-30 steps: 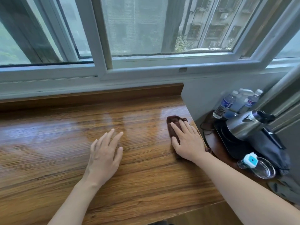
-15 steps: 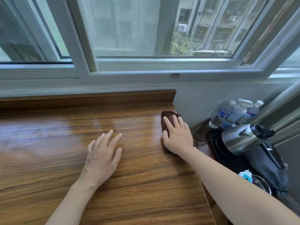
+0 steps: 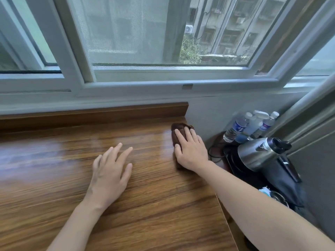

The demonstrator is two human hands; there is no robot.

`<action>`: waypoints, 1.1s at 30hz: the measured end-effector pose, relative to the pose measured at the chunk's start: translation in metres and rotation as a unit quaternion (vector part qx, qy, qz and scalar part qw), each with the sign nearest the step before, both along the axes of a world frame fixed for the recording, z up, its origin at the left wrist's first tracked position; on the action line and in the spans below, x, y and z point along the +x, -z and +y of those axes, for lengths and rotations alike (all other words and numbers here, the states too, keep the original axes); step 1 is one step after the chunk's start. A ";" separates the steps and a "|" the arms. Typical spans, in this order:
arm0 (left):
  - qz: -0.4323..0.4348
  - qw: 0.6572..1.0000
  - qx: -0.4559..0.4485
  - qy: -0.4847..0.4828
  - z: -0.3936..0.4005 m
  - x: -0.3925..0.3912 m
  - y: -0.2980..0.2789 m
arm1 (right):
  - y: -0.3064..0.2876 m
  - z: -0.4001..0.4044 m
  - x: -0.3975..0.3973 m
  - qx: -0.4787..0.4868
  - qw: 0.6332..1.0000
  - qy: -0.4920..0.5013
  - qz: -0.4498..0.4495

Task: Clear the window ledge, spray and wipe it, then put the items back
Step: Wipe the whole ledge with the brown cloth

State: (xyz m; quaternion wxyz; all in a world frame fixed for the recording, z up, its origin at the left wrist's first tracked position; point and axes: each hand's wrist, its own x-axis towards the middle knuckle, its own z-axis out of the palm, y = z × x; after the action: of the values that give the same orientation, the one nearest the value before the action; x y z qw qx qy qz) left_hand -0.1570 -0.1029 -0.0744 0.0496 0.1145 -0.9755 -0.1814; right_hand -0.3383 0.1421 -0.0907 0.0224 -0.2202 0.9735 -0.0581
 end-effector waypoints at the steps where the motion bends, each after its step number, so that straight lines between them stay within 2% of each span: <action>1: 0.005 1.000 -0.002 0.001 -0.003 0.001 0.000 | 0.000 -0.005 -0.001 0.003 1.000 0.008 -0.005; 7: 0.011 1.000 0.006 0.011 -0.020 0.004 -0.005 | -0.006 -0.068 -0.005 -0.002 0.999 0.043 -0.026; 10: 0.014 1.000 0.009 0.015 -0.025 0.000 -0.006 | -0.006 -0.096 0.006 -0.008 0.999 -0.017 -0.028; 12: 0.016 1.000 0.013 0.018 -0.029 -0.002 -0.006 | -0.005 -0.094 0.011 -0.008 0.997 -0.070 -0.023; 14: 0.019 0.999 0.013 0.025 -0.034 -0.003 -0.006 | -0.005 -0.079 0.001 -0.008 0.997 -0.076 -0.012; 18: 0.022 0.999 0.008 0.032 -0.049 -0.002 -0.006 | -0.006 -0.057 -0.027 0.007 1.000 0.027 -0.014; 24: 0.007 1.000 0.002 0.014 -0.067 -0.003 0.001 | -0.004 -0.088 -0.016 0.010 0.997 0.070 -0.014; 30: -0.005 1.000 -0.003 0.026 -0.069 -0.013 0.003 | -0.005 -0.093 0.012 -0.003 0.994 -0.109 -0.012; 31: -0.005 1.000 -0.003 0.029 -0.070 -0.013 0.002 | -0.004 -0.083 0.005 0.001 0.995 -0.104 -0.008; 33: -0.001 1.000 -0.003 0.031 -0.070 -0.012 0.001 | -0.005 -0.065 -0.015 0.008 1.000 -0.026 -0.001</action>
State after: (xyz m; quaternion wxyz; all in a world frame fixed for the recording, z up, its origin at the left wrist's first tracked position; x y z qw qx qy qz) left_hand -0.1692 -0.1734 -0.0753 0.0436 0.0845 -0.9791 -0.1799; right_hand -0.3534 0.0774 -0.0856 0.0266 -0.2457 0.9677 -0.0500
